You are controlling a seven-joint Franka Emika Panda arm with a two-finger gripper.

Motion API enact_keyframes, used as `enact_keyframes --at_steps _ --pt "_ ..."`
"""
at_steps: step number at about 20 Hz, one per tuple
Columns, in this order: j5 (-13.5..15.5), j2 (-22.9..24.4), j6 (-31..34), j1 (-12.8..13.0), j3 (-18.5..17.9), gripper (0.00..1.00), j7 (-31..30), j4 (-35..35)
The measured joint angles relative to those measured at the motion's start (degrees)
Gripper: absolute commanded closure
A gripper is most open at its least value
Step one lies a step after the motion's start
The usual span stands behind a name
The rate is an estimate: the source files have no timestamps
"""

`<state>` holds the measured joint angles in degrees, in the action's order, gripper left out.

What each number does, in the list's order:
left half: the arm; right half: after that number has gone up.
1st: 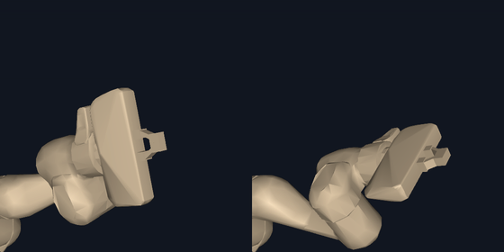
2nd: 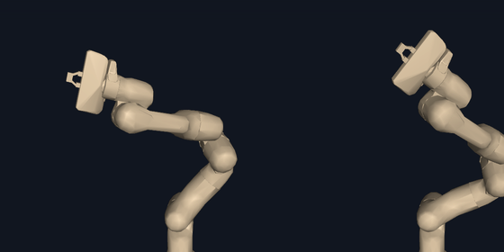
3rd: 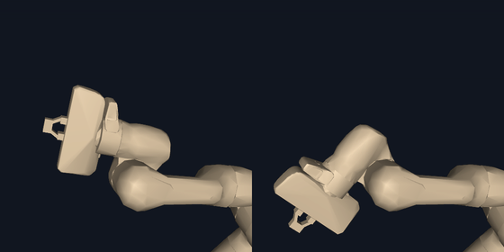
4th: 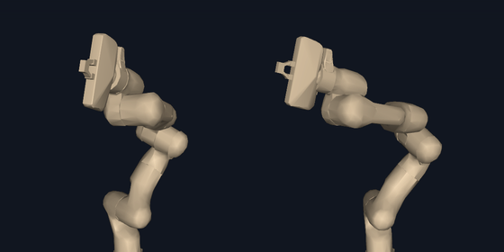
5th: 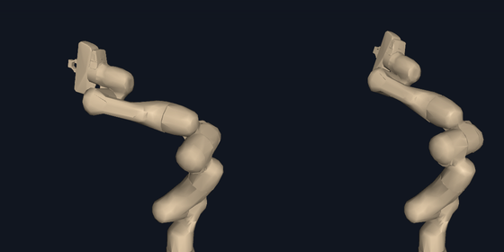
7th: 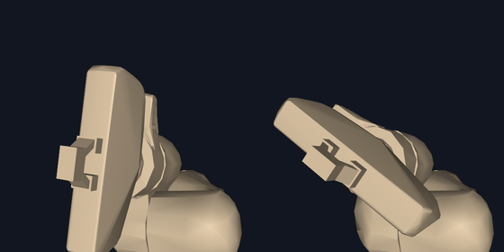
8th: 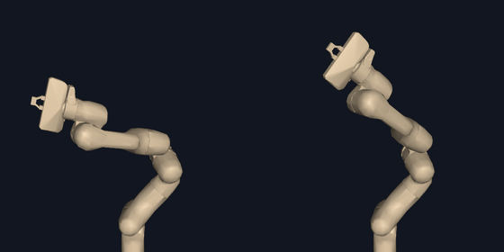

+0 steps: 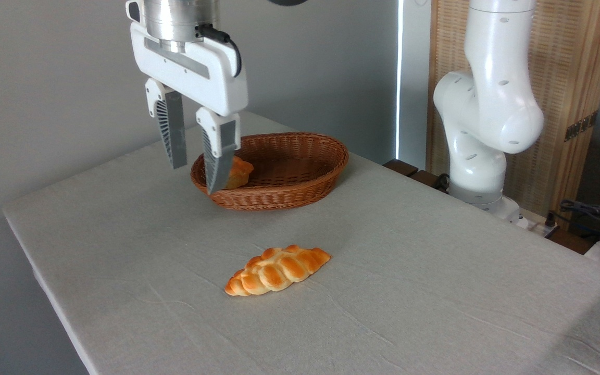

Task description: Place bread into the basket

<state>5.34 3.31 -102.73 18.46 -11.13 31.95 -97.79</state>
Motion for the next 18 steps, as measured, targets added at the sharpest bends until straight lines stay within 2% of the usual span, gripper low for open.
enact_keyframes --at_steps 3,6,7,13,18 --pt "0.04 -2.56 6.44 -3.13 2.13 0.00 -0.07 5.31" --pt "0.03 -3.95 7.82 -7.28 6.79 0.00 -0.30 7.22" --pt "0.01 -4.05 7.87 -7.89 7.33 0.00 -0.33 7.24" --pt "-2.69 -3.60 7.30 -8.40 7.78 0.00 -0.66 6.14" --pt "-3.08 -2.95 7.18 -8.56 7.78 0.00 -0.70 5.22"
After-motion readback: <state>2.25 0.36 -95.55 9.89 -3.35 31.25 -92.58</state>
